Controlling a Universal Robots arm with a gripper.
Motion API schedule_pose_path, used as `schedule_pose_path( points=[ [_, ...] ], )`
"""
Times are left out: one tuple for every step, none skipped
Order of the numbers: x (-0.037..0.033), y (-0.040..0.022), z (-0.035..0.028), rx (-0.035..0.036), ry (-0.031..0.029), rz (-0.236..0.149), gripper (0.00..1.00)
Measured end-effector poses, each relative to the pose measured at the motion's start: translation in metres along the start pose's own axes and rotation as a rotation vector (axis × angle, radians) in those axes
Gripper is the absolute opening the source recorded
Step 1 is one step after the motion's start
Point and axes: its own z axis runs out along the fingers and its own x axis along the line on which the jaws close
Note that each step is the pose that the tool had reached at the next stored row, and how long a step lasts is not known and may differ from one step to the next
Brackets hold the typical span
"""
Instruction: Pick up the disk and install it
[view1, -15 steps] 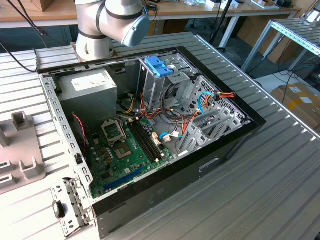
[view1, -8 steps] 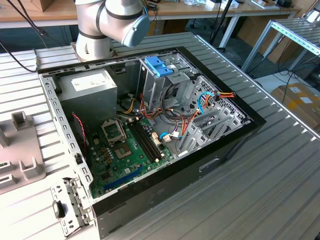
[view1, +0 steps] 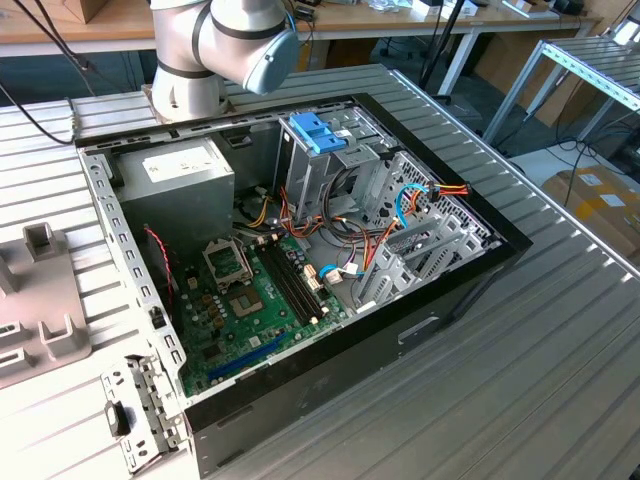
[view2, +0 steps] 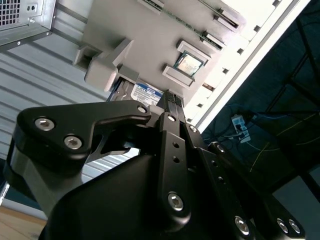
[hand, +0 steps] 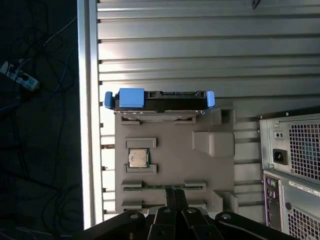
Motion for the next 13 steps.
schedule_pose_path(
  points=[
    [0.0, 0.0, 0.0, -0.0001, 0.0001, -0.002, 0.11],
    [0.0, 0.0, 0.0, -0.0002, 0.0002, -0.005, 0.11],
    [0.0, 0.0, 0.0, -0.0001, 0.0003, -0.007, 0.11],
    [0.0, 0.0, 0.0, -0.0002, 0.0004, -0.009, 0.11],
    [0.0, 0.0, 0.0, -0.0003, 0.0005, -0.012, 0.11],
    [0.0, 0.0, 0.0, -0.0004, 0.0008, -0.017, 0.11],
    [0.0, 0.0, 0.0, -0.0005, 0.0009, -0.02, 0.11],
    [0.0, 0.0, 0.0, -0.0005, 0.001, -0.022, 0.11],
    [0.0, 0.0, 0.0, -0.0006, 0.0011, -0.025, 0.11],
    [0.0, 0.0, 0.0, -0.0007, 0.0013, -0.028, 0.11],
    [0.0, 0.0, 0.0, -0.0008, 0.0015, -0.033, 0.11],
    [0.0, 0.0, 0.0, -0.0008, 0.0016, -0.035, 0.11],
    [0.0, 0.0, 0.0, -0.001, 0.0017, -0.039, 0.11]
  ],
)
